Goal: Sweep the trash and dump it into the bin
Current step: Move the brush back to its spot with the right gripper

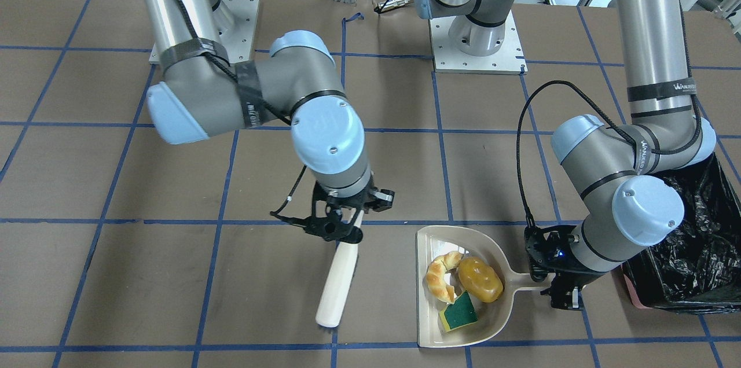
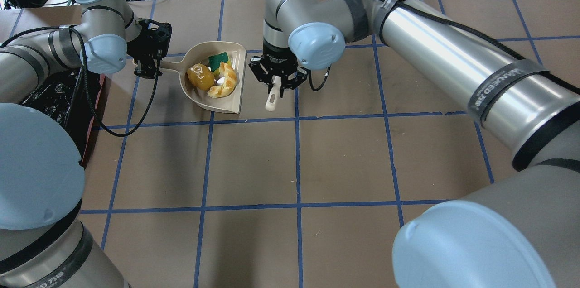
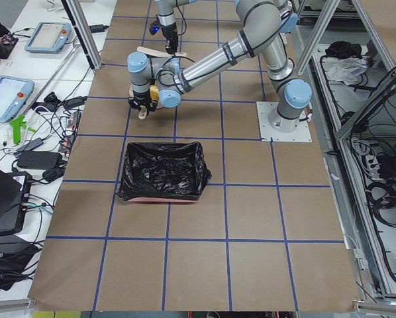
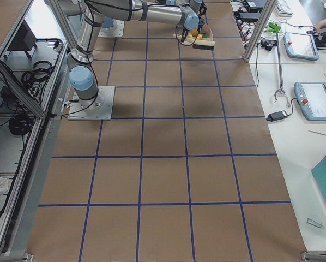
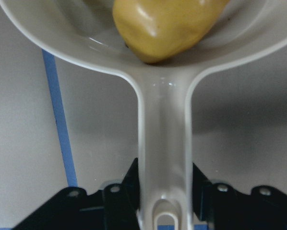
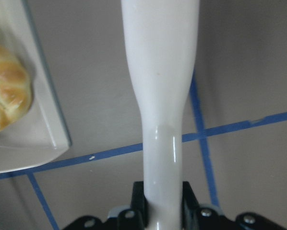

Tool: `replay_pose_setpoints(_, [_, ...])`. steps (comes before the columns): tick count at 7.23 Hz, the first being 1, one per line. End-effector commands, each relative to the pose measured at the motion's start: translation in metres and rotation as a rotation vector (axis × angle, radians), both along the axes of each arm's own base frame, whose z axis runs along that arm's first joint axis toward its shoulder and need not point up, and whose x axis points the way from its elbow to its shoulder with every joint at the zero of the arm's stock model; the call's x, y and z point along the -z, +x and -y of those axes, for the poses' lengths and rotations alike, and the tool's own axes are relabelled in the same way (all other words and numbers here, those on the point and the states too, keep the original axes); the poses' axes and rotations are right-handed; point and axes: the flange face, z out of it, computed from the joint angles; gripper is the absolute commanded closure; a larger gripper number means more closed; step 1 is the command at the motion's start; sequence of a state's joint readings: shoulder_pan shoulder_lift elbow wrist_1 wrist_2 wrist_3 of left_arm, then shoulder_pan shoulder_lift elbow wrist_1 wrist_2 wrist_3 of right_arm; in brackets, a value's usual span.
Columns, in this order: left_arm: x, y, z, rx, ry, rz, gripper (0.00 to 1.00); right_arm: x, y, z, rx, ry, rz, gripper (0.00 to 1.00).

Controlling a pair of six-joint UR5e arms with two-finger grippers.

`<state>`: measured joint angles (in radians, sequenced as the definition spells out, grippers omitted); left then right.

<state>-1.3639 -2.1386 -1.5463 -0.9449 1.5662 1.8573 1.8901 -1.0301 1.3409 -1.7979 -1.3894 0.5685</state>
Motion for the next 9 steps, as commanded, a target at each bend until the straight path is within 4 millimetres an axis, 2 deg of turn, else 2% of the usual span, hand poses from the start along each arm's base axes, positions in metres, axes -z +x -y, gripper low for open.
replay_pose_setpoints(1, [0.0,0.0,0.0,0.0,-0.001,-0.003,0.62,-0.023,-0.117,0.031,0.038,0.035,-0.035,1.0])
replay_pose_setpoints(2, [-0.002,-0.002,0.0,0.001,-0.009,-0.026,0.69,-0.021,-0.169,0.04,0.039,0.041,-0.038,1.0])
replay_pose_setpoints(4, [-0.012,0.011,0.001,-0.022,-0.039,-0.097,0.95,-0.024,-0.282,0.033,-0.057,0.018,-0.057,1.0])
replay_pose_setpoints(5, [-0.02,0.017,-0.001,-0.031,-0.049,-0.103,1.0,-0.011,-0.35,0.025,-0.079,0.041,-0.022,1.0])
replay_pose_setpoints(6, [-0.019,0.021,-0.004,-0.04,-0.028,-0.125,1.0,0.01,-0.398,0.012,-0.155,0.058,0.019,1.0])
replay_pose_setpoints(7, [-0.012,0.02,-0.003,-0.039,-0.017,-0.13,1.0,0.017,-0.427,0.008,-0.152,0.042,0.024,1.0])
replay_pose_setpoints(9, [-0.016,0.02,-0.003,-0.033,-0.025,-0.137,1.0,0.025,-0.44,0.004,-0.224,0.082,-0.03,1.0])
